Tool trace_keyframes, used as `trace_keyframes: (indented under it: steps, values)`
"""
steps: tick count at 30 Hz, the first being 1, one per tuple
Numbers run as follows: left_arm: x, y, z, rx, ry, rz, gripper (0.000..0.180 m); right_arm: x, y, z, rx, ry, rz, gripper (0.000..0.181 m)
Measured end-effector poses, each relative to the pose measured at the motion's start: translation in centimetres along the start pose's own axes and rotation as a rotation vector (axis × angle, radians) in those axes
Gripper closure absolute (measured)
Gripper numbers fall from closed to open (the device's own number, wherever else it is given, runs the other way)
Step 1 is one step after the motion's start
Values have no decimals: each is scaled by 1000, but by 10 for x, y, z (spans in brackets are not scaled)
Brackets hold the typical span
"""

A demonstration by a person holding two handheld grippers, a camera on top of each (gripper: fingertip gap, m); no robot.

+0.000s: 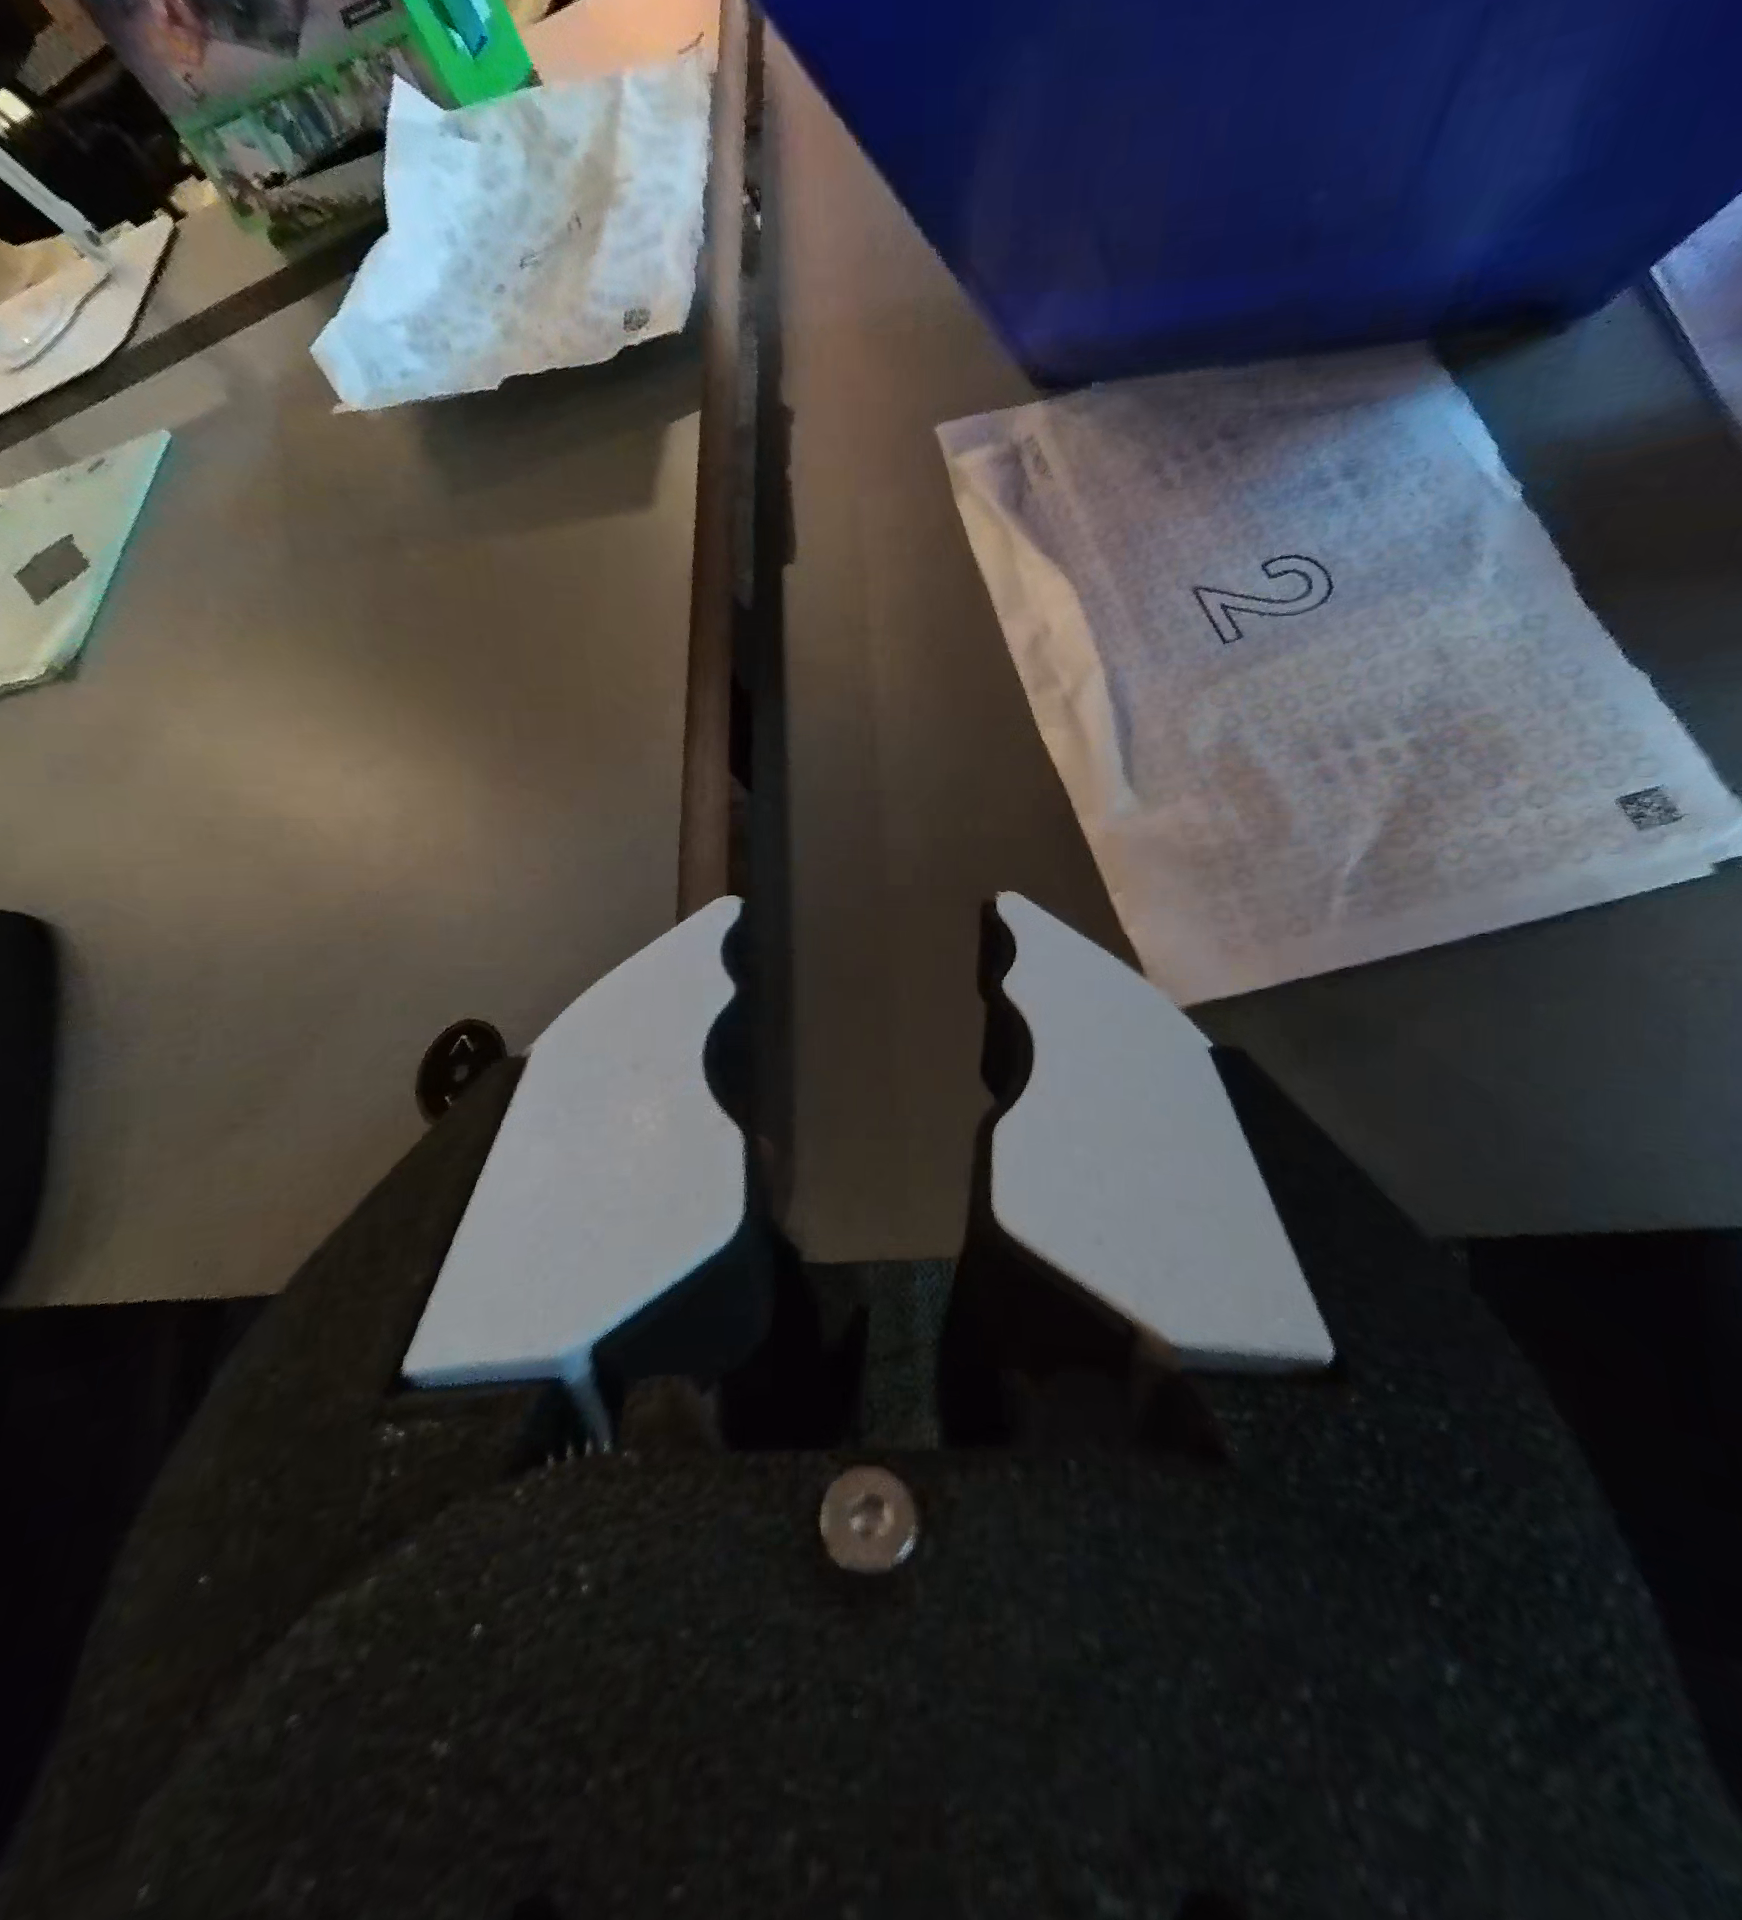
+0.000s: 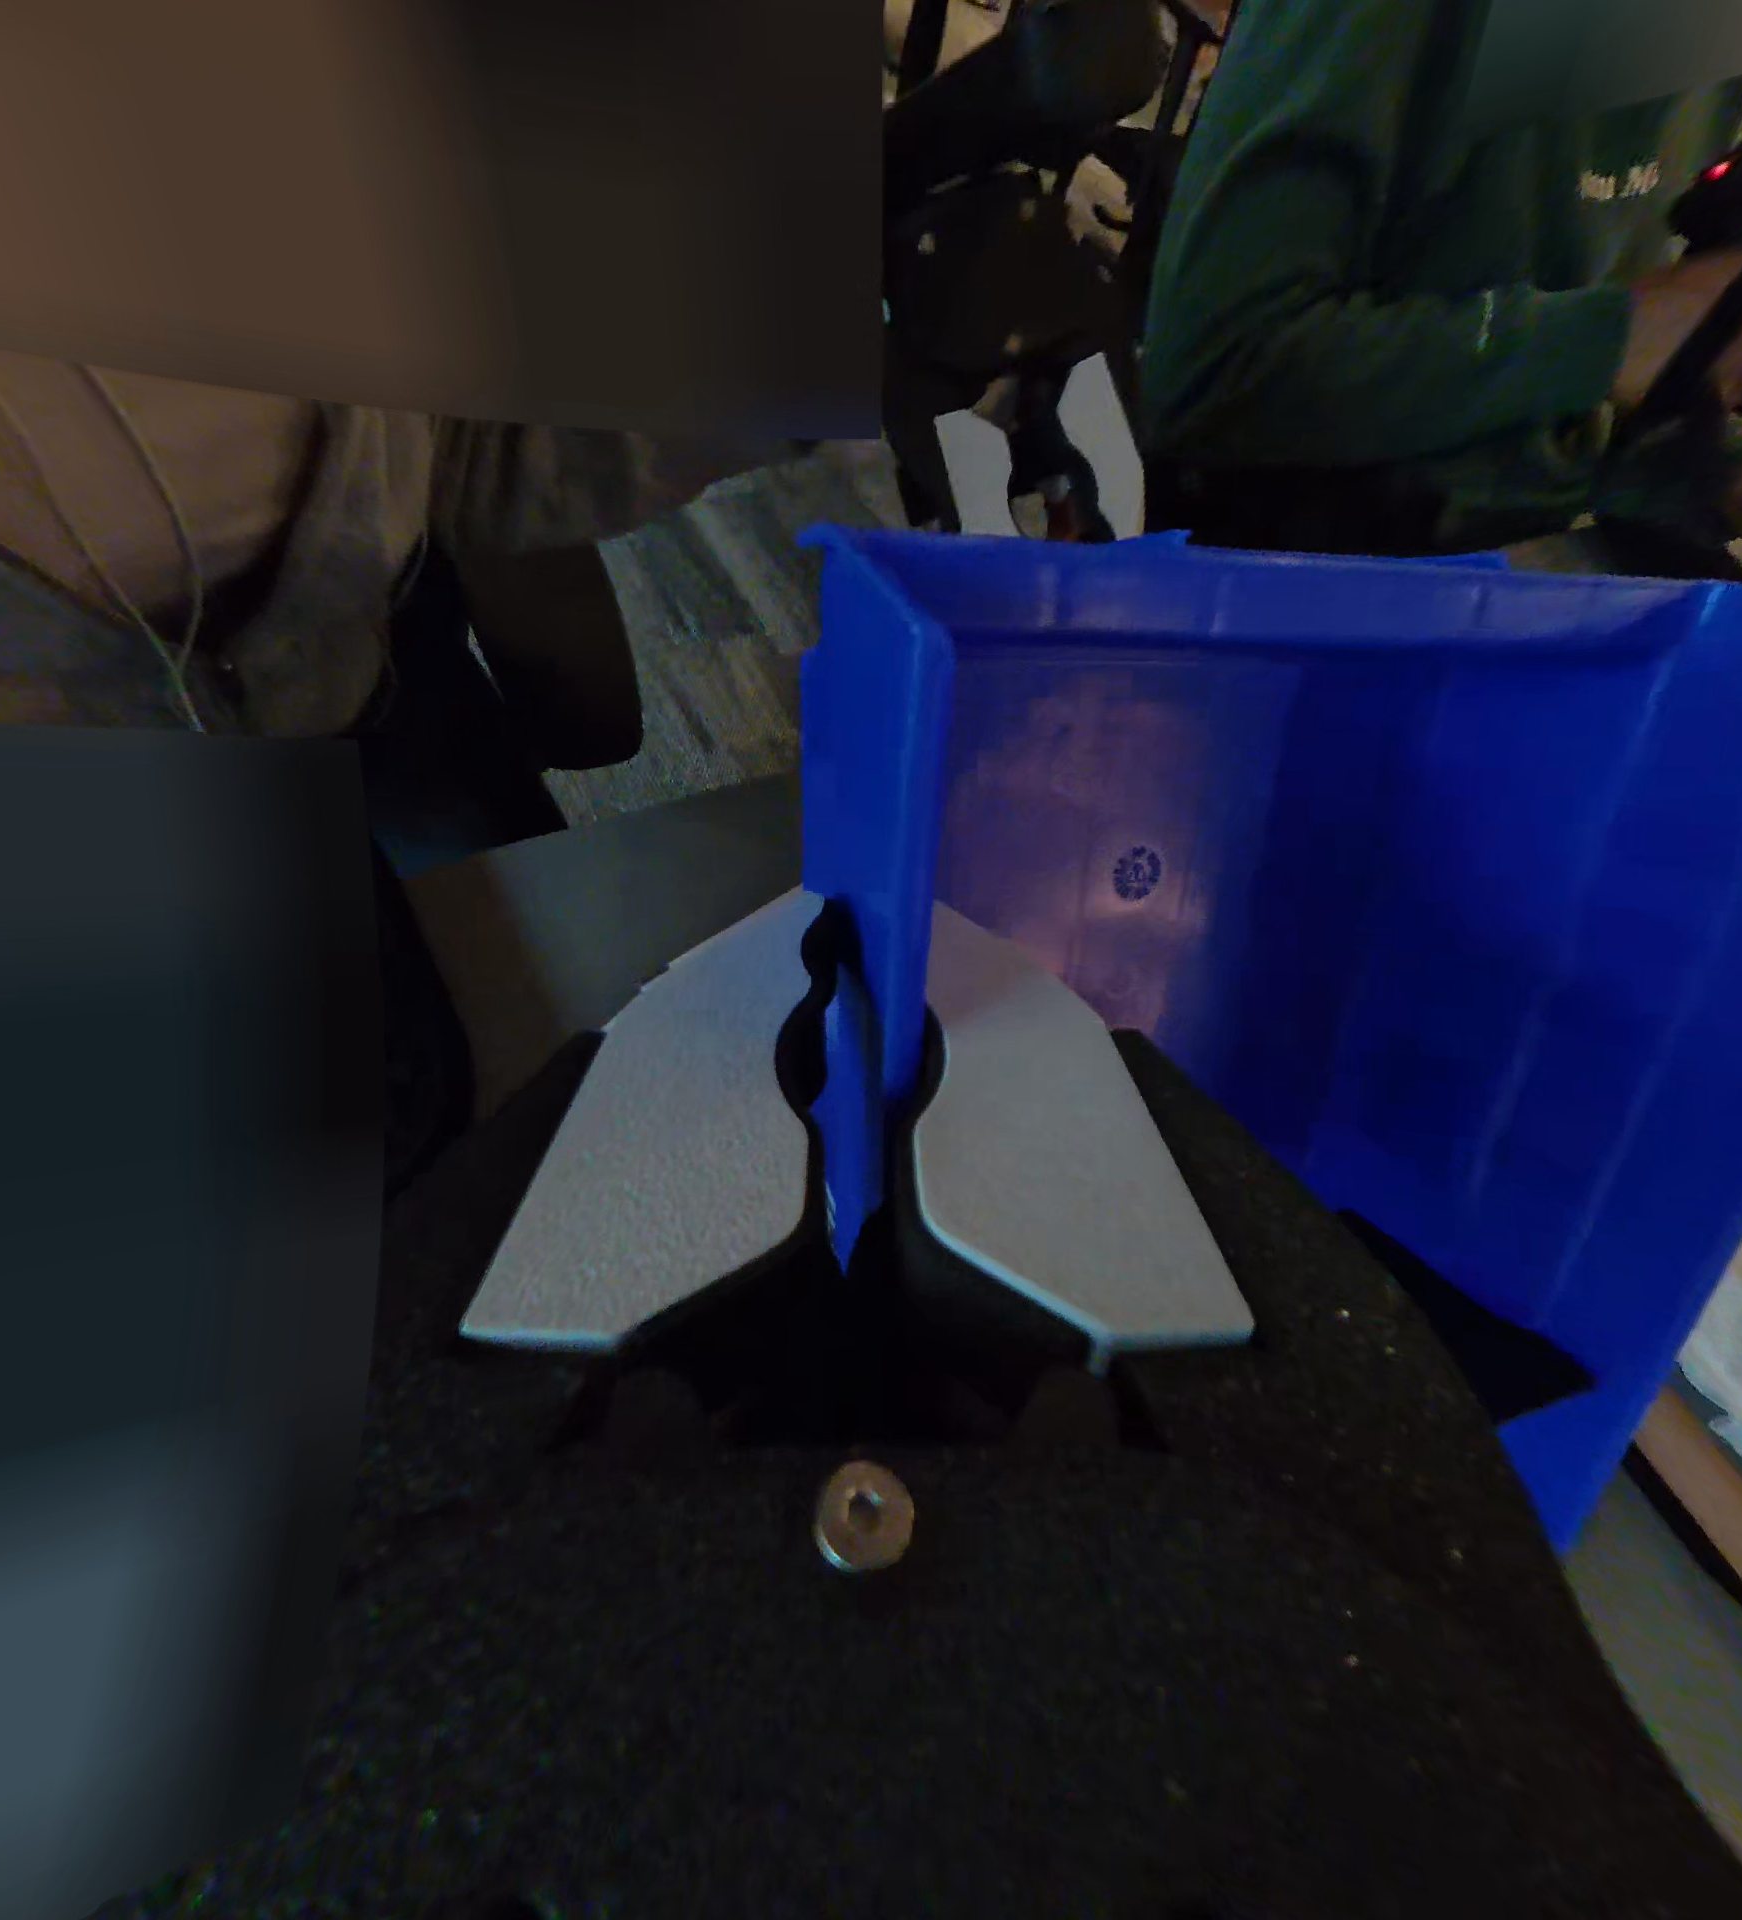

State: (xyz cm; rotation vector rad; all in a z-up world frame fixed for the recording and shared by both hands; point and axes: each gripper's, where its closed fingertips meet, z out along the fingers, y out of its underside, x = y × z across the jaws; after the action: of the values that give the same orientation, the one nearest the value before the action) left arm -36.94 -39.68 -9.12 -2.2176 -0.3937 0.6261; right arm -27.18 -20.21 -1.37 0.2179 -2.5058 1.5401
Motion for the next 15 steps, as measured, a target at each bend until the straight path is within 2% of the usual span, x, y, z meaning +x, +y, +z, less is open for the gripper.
trace_keyframes:
  steps: [6, 11, 15]
  values:
    - [9, 0, 2, -5, 13, 18, 140, 16, -19, -8, 13, 64, -81, 174]
    - [16, -2, 3, 13, 34, 36, 141, -7, -8, 4, 78, -9, -9, 176]
    - [30, -3, 12, 16, 77, 52, 140, -12, -6, 12, 11, 4, -53, 176]
